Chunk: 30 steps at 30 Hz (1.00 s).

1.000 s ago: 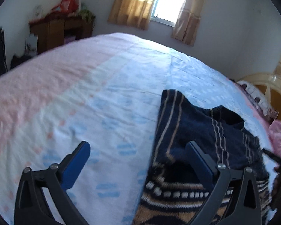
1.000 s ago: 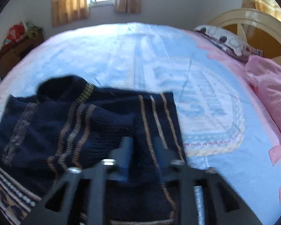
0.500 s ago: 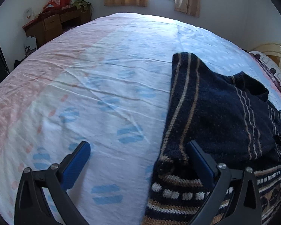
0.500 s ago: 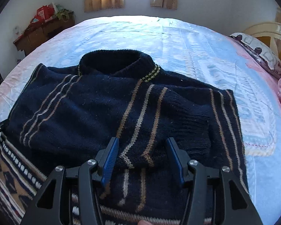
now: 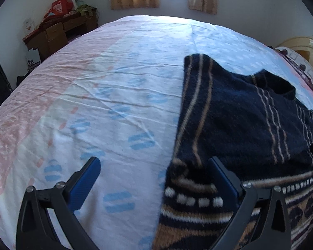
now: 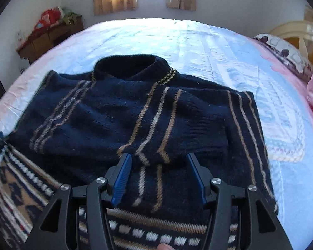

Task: Fold small clothes

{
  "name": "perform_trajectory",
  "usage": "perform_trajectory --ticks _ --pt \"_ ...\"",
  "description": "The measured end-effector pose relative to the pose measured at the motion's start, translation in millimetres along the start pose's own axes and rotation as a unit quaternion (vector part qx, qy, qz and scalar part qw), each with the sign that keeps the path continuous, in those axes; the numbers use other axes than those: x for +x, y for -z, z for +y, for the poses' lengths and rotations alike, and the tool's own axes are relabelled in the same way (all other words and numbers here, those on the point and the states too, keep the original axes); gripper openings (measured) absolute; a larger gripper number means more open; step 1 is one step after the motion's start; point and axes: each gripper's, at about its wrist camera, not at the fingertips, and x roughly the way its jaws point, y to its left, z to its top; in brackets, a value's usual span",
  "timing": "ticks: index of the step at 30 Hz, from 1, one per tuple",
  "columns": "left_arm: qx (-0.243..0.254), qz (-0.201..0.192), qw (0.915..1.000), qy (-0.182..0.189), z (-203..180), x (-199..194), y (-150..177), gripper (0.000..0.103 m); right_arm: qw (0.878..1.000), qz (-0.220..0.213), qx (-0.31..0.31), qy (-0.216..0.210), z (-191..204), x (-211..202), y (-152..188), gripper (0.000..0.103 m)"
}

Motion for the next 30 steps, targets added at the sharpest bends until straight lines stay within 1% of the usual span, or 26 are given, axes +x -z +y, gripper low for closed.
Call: perform_trajectory --ticks 2,5,8,11,16,20,23,25,27,30 --pt "0.010 0.002 0.9999 -0.005 -2.8 -2.1 3.3 0.103 1.000 -0.001 -0.004 0.003 1.8 -3.4 7.0 0.055" --pt "0.019 0.005 0.9998 -0.009 -5.1 -1.2 5.8 0.103 1.000 0.010 0.004 0.002 -2.9 0.3 14.8 0.055" --pt "0.020 0.018 0.9996 -0.012 -5.3 5.7 5.8 0.103 1.000 0.004 0.017 -0.003 -11.4 4.5 17.5 0.061" --pt "0.018 0.018 0.9995 -0.015 -4.7 3.1 5.6 0.103 1.000 0.004 0.026 -0.005 -14.2 1.2 17.9 0.061" --pt "0.029 0.012 0.9993 -0.019 -8.5 -7.1 11.8 0.103 1.000 -0.001 0.028 -0.010 -17.1 -3.5 24.3 0.061" --pt "0.040 0.014 0.9988 -0.026 -13.1 -6.3 14.8 0.103 0.999 -0.004 0.036 -0.018 -21.1 -3.7 26.1 0.061" --pt "0.033 0.017 0.9990 -0.024 -11.4 -4.8 14.1 0.103 0.999 -0.008 0.034 -0.017 -20.8 -6.4 23.1 0.061" --pt "0.021 0.006 0.9994 -0.028 -7.3 -9.8 11.6 0.103 0.999 -0.010 0.038 -0.018 -25.1 -8.6 19.3 0.061" --pt "0.005 -0.009 0.9997 -0.022 -1.5 -16.3 7.5 0.103 0.997 -0.015 0.068 -0.028 -40.8 -11.3 14.6 0.061" --pt "-0.013 -0.023 0.9995 -0.015 5.2 -18.6 -0.2 0.103 0.993 -0.022 0.114 -0.014 -68.1 -10.8 9.2 0.060"
